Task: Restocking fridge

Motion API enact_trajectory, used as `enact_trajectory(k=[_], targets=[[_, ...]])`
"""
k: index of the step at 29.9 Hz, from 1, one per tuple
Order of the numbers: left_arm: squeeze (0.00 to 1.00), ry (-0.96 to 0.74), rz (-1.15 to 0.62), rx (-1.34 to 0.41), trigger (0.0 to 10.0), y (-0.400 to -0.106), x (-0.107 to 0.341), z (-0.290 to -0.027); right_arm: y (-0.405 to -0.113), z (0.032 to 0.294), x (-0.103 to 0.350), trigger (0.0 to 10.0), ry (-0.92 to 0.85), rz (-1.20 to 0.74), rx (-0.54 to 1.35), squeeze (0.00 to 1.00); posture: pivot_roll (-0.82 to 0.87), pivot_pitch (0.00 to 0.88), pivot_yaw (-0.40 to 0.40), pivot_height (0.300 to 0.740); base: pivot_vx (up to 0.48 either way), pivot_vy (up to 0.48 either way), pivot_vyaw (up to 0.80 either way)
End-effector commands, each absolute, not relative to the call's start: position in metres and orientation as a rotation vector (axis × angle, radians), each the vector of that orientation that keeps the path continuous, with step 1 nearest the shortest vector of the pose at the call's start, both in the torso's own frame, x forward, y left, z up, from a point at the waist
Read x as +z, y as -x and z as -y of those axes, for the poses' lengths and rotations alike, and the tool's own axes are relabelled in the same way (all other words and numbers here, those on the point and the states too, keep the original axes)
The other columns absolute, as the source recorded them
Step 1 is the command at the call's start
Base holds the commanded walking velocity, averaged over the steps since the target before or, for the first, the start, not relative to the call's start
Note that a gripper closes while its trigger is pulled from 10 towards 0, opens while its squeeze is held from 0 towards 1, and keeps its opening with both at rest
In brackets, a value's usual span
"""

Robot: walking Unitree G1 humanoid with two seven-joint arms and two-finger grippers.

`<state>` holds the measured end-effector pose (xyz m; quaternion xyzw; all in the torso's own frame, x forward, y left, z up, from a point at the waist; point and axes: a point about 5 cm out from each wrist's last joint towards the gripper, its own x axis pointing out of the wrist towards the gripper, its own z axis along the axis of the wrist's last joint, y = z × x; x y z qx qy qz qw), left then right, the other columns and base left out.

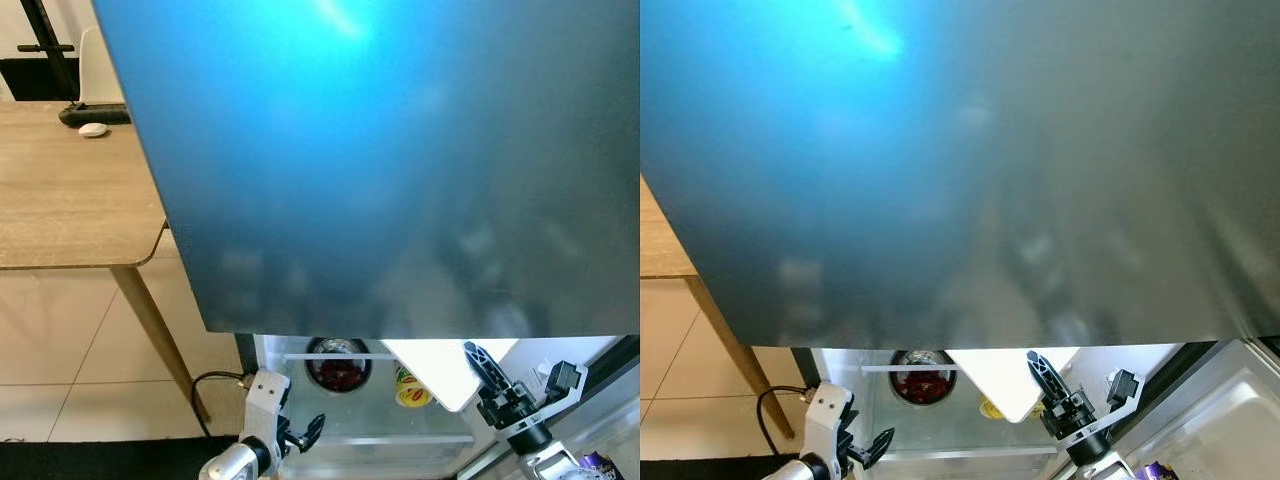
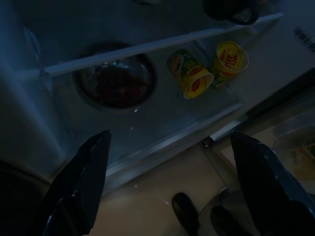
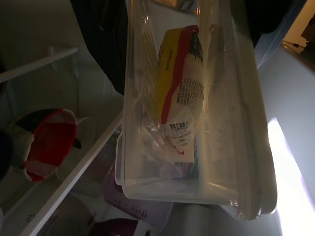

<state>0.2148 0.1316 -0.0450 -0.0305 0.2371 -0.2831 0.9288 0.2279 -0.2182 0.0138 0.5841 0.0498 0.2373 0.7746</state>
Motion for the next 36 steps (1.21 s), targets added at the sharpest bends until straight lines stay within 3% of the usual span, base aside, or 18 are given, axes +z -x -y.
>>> enact_trajectory(k=[1, 19, 36], targets=[[0.0, 0.051, -0.452, -0.633, 10.0, -0.218, -0.041, -0.119, -0.231, 0.219, 0.021, 10.0, -1.259, -0.08, 0.535, 0.0, -0.09, 0.0, -0.069, 0.665, 0.0, 0.0, 0.0], [0.0, 0.03, -0.398, -0.666, 10.0, -0.225, -0.033, -0.111, -0.229, 0.21, 0.02, 10.0, -1.23, -0.151, 0.576, 0.0, -0.09, 0.0, -0.073, 0.605, 0.0, 0.0, 0.0], [0.0, 0.118, -0.293, -0.741, 10.0, -0.238, -0.016, -0.09, -0.24, 0.207, 0.033, 10.0, -1.212, -0.12, 0.615, 0.0, -0.09, 0.0, -0.072, 0.55, 0.0, 0.0, 0.0]])
